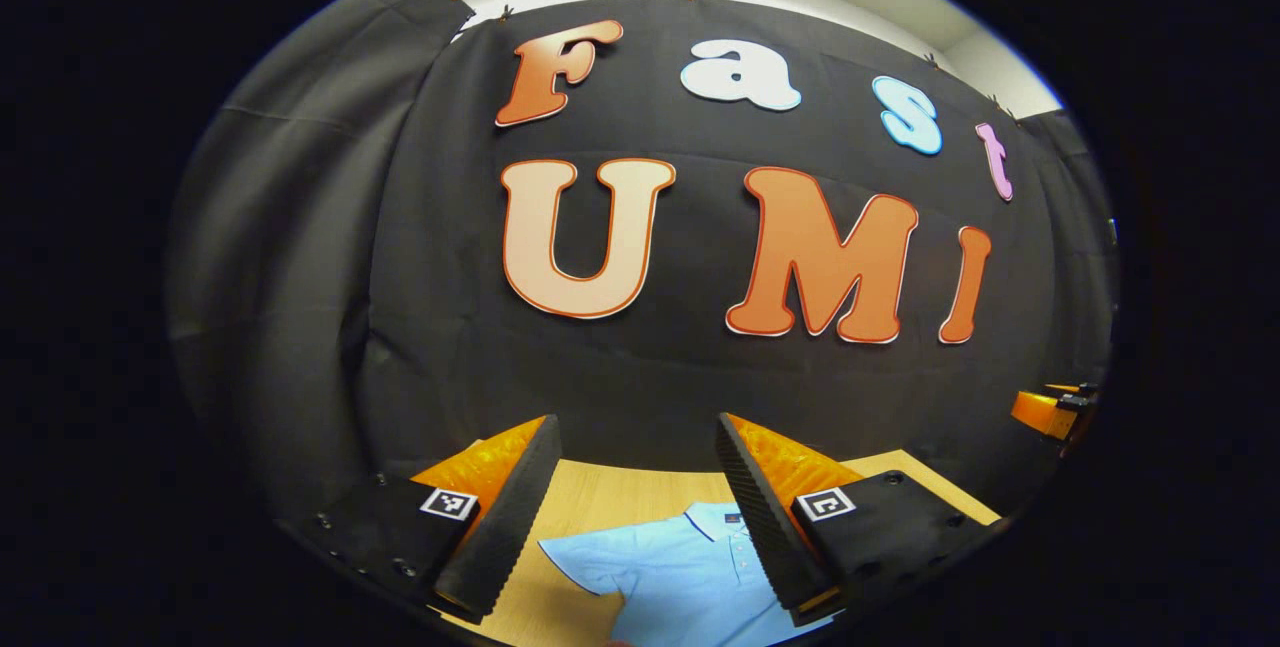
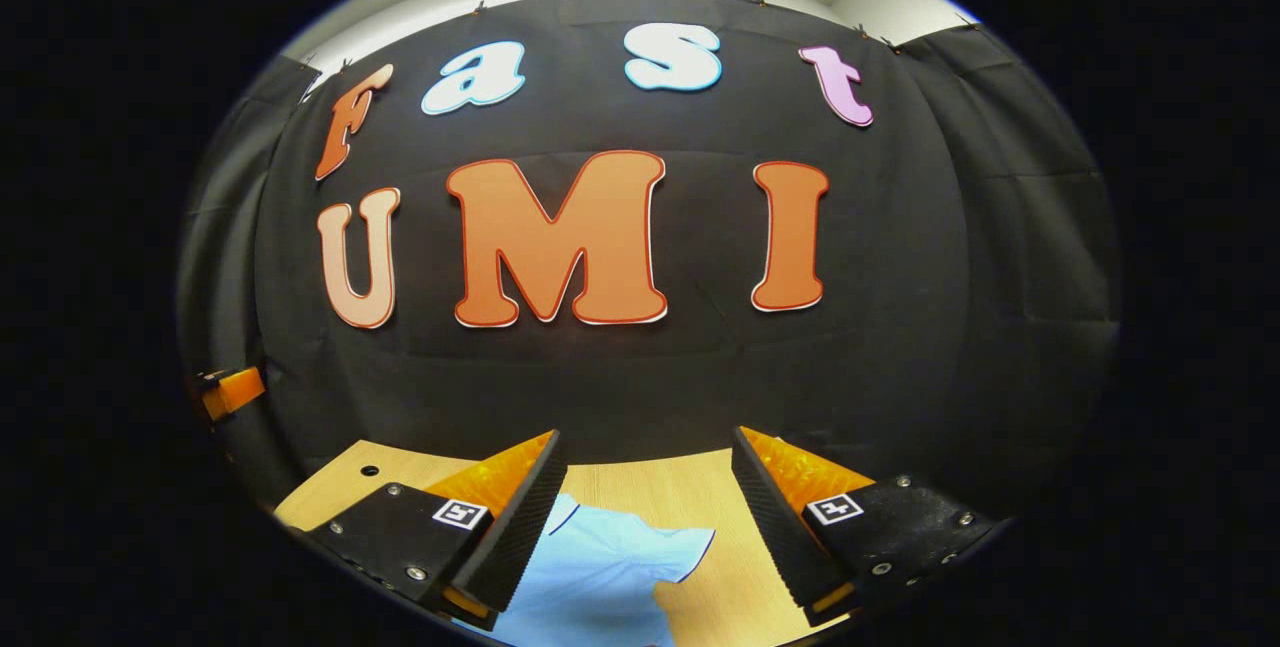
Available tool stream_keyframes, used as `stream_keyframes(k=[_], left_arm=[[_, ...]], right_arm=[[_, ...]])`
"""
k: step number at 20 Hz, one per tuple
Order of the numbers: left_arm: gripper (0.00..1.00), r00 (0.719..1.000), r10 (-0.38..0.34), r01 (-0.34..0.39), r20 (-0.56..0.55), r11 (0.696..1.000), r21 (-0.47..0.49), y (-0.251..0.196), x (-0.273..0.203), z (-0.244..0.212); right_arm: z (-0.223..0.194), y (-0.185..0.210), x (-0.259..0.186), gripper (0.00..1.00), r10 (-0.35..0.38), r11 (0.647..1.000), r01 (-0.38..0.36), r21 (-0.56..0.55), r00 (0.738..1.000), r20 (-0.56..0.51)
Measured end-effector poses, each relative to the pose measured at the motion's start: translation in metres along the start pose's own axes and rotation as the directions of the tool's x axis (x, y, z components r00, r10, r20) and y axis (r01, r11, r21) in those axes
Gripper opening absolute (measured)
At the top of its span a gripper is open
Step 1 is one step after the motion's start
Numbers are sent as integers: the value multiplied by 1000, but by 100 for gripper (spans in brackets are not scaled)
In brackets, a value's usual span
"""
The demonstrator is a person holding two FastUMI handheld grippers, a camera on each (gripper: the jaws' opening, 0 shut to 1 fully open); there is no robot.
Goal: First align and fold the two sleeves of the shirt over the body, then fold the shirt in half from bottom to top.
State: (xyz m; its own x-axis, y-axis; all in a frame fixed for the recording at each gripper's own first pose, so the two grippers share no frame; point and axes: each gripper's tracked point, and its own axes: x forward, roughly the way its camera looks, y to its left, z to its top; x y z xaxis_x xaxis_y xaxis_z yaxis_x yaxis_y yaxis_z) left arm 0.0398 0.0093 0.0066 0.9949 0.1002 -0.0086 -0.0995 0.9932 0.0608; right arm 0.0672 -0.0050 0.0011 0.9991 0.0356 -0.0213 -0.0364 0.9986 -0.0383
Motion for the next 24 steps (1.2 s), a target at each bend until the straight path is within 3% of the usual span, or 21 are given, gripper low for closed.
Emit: stream_keyframes(k=[5, 9, 17, 20, 24], left_arm=[[100, 999, 32, -32, 4, 999, 13, 9, 13, -2], [100, 1000, 16, -16, 9, 998, 59, 20, 29, -1], [100, 1000, -3, 3, -7, 999, 42, 34, 39, -11], [100, 1000, -4, 5, -31, 999, 34, 36, 44, -23], [100, 999, 3, -1, -40, 999, 45, 48, 48, -38]], right_arm=[[-12, 6, 12, 100, 33, 999, -33, 2, 998, -48], [-15, 9, 12, 100, 3, 1000, -3, 0, 999, -53], [-27, 12, 13, 100, -30, 997, 41, 71, 989, -143], [-52, 5, 25, 100, -43, 993, 72, 98, 964, -264], [-96, -5, 51, 100, -38, 984, 110, 139, 896, -442]])
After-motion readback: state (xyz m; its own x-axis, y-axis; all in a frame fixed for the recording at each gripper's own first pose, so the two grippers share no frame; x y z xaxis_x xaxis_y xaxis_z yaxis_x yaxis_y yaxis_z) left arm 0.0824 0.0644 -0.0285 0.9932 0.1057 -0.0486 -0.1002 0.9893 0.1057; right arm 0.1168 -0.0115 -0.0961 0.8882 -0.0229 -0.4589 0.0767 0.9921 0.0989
